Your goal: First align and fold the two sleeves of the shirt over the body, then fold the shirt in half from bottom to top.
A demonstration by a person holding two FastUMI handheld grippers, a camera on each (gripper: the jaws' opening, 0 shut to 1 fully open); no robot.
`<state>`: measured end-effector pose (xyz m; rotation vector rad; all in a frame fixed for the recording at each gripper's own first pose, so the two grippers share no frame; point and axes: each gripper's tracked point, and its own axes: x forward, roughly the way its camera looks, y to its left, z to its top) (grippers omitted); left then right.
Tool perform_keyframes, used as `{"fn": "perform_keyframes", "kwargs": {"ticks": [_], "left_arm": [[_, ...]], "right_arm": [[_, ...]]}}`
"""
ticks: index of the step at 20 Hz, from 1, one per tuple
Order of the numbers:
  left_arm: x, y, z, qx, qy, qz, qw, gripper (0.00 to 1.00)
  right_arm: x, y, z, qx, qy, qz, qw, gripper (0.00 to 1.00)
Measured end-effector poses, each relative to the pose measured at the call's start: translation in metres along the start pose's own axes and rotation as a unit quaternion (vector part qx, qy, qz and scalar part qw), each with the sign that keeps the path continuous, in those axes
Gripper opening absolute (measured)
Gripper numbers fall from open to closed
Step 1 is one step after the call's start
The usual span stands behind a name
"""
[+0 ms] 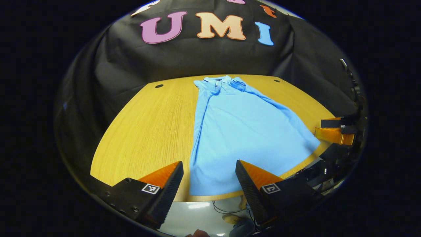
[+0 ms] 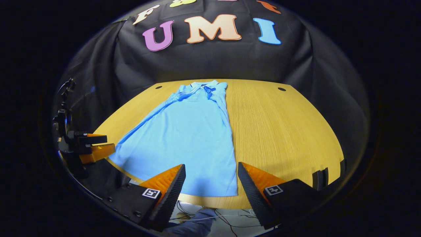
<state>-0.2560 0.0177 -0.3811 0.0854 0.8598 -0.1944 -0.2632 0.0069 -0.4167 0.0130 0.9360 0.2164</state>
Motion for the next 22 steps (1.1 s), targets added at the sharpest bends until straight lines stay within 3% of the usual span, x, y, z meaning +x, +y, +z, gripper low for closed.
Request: {"fn": "perform_keyframes", "kwargs": {"ticks": [2,3,5,7,8,10,11,12,13,16,17,19,21,22], "left_arm": [[0.006,-0.003,-0.010,-0.003,0.011,0.001,1.000,0.96],[0.009,-0.006,-0.014,-0.005,0.012,-0.001,1.000,0.96],[0.015,-0.015,-0.023,-0.014,0.025,-0.011,1.000,0.96],[0.017,-0.018,-0.033,-0.013,0.038,-0.006,0.999,0.96],[0.018,-0.018,-0.029,-0.003,0.026,-0.005,1.000,0.98],[0.020,-0.022,-0.029,-0.005,0.024,-0.005,1.000,0.98],[0.022,-0.023,-0.028,-0.009,0.020,-0.003,1.000,0.98],[0.022,-0.022,-0.029,-0.010,0.020,-0.002,1.000,0.98],[0.022,-0.024,-0.028,-0.009,0.014,-0.003,1.000,0.99],[0.024,-0.030,-0.027,-0.016,0.003,-0.006,1.000,0.93],[0.026,-0.031,-0.026,-0.014,0.001,-0.006,1.000,0.86],[0.026,-0.042,-0.026,-0.009,0.005,-0.022,1.000,0.73],[0.028,-0.052,-0.022,-0.008,0.000,-0.040,0.999,0.46],[0.028,-0.054,-0.021,-0.015,-0.004,-0.042,0.999,0.19]], "right_arm": [[0.004,0.002,-0.010,-0.003,0.009,-0.004,1.000,0.99],[0.006,0.002,-0.013,-0.004,0.011,-0.006,1.000,0.94],[0.009,0.000,-0.019,-0.006,0.012,-0.013,1.000,0.99],[0.014,0.000,-0.026,-0.004,0.016,-0.019,1.000,0.95],[0.017,-0.001,-0.029,-0.004,0.021,-0.021,1.000,0.99],[0.021,-0.004,-0.040,-0.009,0.036,-0.027,0.999,0.94],[0.020,-0.004,-0.044,-0.010,0.041,-0.026,0.999,0.99],[0.021,-0.003,-0.037,-0.006,0.032,-0.028,0.999,0.95],[0.023,-0.004,-0.040,-0.007,0.040,-0.027,0.999,0.99],[0.024,0.008,-0.042,-0.017,0.038,-0.013,0.999,0.93],[0.025,0.012,-0.042,-0.021,0.041,-0.006,0.999,0.82],[0.024,0.023,-0.041,-0.026,0.042,0.007,0.999,0.45],[0.028,0.028,-0.041,-0.025,0.040,0.008,0.999,0.17],[0.029,0.028,-0.039,-0.023,0.043,0.010,0.999,0.10]]}}
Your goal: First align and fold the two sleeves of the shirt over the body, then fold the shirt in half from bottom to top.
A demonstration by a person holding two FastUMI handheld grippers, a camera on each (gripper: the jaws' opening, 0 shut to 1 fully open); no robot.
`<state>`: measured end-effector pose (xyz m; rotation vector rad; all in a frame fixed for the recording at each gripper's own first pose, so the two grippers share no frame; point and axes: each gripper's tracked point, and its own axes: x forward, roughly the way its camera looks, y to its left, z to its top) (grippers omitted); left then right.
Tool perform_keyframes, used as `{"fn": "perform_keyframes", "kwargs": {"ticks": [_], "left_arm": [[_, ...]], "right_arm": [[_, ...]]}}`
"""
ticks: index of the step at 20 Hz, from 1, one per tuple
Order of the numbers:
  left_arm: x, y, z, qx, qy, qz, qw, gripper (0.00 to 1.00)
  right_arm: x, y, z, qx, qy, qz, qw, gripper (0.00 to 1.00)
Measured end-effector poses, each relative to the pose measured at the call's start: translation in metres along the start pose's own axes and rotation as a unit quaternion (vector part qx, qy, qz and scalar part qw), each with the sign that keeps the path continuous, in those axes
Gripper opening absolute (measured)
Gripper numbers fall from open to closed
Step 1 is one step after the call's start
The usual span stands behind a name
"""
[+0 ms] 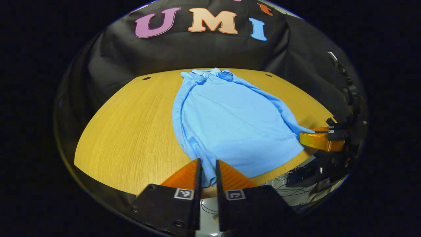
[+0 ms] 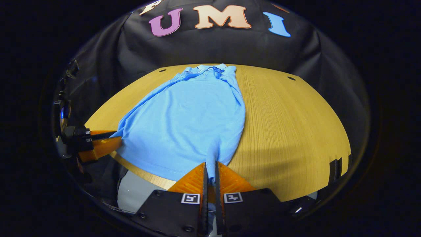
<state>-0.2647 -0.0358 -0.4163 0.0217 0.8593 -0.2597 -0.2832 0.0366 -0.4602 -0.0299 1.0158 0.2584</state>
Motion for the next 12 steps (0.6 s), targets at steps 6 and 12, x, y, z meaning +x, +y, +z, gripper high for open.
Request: {"fn": "perform_keyframes", "kwargs": {"ticks": [6,12], "left_arm": [[0.000,0.004,0.009,-0.023,0.015,0.001,1.000,0.00],[-0.004,0.004,0.083,-0.026,-0.016,-0.011,0.999,0.00]], "right_arm": [[-0.006,0.003,0.011,0.007,-0.010,0.006,1.000,0.03],[-0.014,0.001,0.092,0.006,-0.058,0.023,0.998,0.03]]}}
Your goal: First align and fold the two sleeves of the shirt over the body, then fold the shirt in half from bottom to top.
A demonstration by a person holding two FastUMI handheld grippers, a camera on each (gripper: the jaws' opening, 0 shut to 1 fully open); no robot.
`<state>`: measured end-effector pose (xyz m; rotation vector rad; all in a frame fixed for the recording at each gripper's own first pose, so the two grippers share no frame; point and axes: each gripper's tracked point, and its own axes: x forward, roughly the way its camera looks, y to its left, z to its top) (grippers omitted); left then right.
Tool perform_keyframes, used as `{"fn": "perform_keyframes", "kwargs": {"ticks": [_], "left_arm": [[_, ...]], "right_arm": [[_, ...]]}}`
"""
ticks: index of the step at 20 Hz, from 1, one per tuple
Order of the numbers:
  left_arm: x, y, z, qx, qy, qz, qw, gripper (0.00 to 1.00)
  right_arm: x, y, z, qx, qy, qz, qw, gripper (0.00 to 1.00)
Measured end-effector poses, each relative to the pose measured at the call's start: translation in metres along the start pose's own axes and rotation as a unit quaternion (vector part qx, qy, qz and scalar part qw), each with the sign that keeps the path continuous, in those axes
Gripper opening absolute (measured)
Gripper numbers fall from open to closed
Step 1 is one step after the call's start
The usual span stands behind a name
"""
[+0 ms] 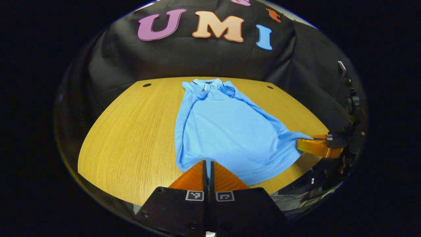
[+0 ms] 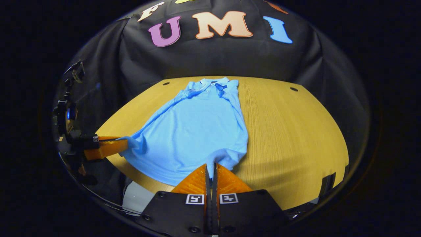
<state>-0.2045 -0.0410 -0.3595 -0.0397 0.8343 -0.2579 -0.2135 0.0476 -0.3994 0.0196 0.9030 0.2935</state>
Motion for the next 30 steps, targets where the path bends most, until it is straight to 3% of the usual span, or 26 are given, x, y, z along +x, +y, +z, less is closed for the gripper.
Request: {"fn": "perform_keyframes", "kwargs": {"ticks": [8,16,25,30], "left_arm": [[0.038,0.016,0.117,-0.025,-0.054,0.014,0.998,0.00],[0.096,0.046,0.196,-0.044,-0.076,0.035,0.996,0.00],[0.193,0.074,0.276,-0.015,-0.096,0.051,0.994,0.00],[0.262,0.100,0.290,-0.015,-0.080,0.069,0.994,0.00]], "right_arm": [[0.035,-0.013,0.123,-0.005,-0.068,0.020,0.997,0.03],[0.095,-0.042,0.201,-0.005,-0.103,0.028,0.994,0.03],[0.208,-0.073,0.281,0.005,-0.134,0.020,0.991,0.03],[0.286,-0.089,0.296,0.010,-0.121,0.008,0.993,0.02]]}}
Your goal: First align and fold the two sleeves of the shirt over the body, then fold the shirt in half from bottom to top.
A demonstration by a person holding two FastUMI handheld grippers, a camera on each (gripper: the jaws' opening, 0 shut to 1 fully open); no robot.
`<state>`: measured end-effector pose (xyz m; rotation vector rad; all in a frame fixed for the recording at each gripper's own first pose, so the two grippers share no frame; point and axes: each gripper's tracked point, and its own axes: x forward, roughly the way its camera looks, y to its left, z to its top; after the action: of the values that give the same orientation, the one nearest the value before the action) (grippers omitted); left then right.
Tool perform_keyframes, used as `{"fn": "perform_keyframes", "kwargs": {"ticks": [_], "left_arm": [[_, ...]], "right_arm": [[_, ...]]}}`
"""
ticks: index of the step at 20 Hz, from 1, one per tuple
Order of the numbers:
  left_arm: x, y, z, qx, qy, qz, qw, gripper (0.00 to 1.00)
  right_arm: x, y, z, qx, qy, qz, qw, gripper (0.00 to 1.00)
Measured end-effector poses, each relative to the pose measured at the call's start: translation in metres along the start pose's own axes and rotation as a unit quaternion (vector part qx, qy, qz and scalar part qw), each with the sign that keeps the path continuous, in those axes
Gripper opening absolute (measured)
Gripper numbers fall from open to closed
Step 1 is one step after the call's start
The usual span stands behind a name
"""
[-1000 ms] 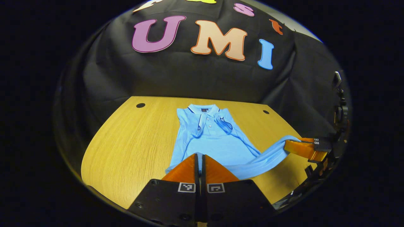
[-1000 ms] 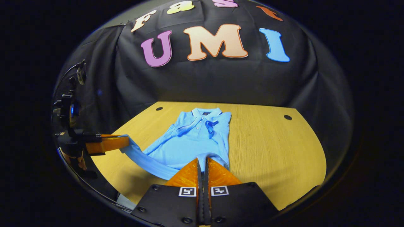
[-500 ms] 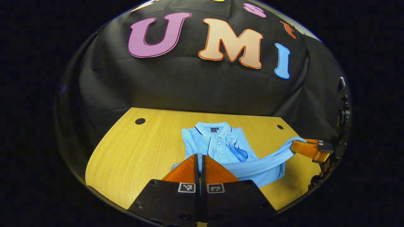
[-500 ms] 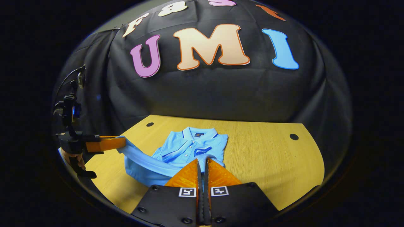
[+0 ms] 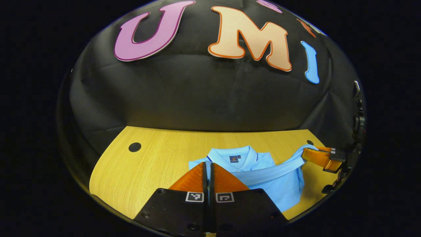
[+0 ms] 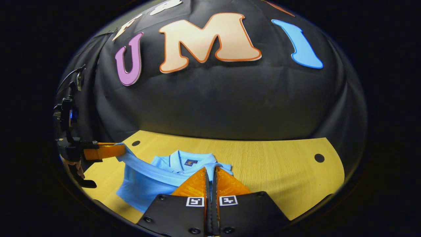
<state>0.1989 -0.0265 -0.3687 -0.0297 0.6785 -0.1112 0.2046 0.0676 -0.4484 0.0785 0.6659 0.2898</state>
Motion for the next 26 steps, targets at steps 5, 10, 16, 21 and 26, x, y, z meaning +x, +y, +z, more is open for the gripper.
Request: {"fn": "perform_keyframes", "kwargs": {"ticks": [5,10,16,21,26], "left_arm": [[0.051,0.009,-0.035,0.001,0.041,0.020,0.999,0.00],[0.043,0.000,-0.029,-0.024,0.021,0.018,0.999,0.36],[-0.078,0.000,0.044,-0.006,-0.101,0.038,0.994,0.95],[-0.213,-0.016,0.092,0.025,-0.197,0.027,0.980,0.94],[-0.323,-0.027,0.095,0.039,-0.248,0.014,0.968,0.94]], "right_arm": [[0.059,-0.013,-0.050,0.020,0.048,-0.015,0.999,0.02],[0.043,-0.013,-0.034,0.026,0.040,-0.020,0.999,0.44],[-0.091,0.002,0.084,-0.022,-0.121,-0.046,0.991,0.98],[-0.231,0.055,0.129,-0.042,-0.211,-0.052,0.975,0.98],[-0.357,0.103,0.123,-0.061,-0.264,-0.064,0.960,0.98]]}}
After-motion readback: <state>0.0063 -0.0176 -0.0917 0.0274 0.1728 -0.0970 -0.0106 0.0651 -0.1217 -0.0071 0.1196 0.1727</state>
